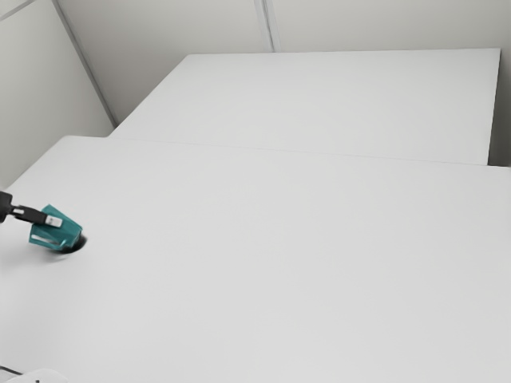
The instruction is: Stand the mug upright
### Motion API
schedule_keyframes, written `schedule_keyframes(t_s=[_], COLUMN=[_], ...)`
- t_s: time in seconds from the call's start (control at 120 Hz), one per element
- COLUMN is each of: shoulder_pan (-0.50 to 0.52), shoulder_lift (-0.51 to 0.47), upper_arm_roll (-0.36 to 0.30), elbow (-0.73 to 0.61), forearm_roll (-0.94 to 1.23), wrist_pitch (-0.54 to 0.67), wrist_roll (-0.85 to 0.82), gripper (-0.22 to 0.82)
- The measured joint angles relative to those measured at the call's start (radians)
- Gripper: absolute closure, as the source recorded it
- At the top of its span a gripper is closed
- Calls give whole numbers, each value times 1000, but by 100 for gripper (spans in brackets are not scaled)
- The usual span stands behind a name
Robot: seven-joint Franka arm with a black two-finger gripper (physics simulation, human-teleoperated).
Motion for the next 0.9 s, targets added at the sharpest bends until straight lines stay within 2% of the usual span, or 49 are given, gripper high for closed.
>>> schedule_keyframes(t_s=[0.233,0.467,0.725,0.9], shoulder_pan=[-56,-228,-421,-509], shoulder_lift=[-46,-185,-311,-389], upper_arm_roll=[-7,-6,-7,-13], elbow=[-26,-75,-127,-233], forearm_roll=[19,124,367,484], wrist_pitch=[15,59,117,176], wrist_roll=[2,-24,-184,-317], gripper=[76,78,79,79])
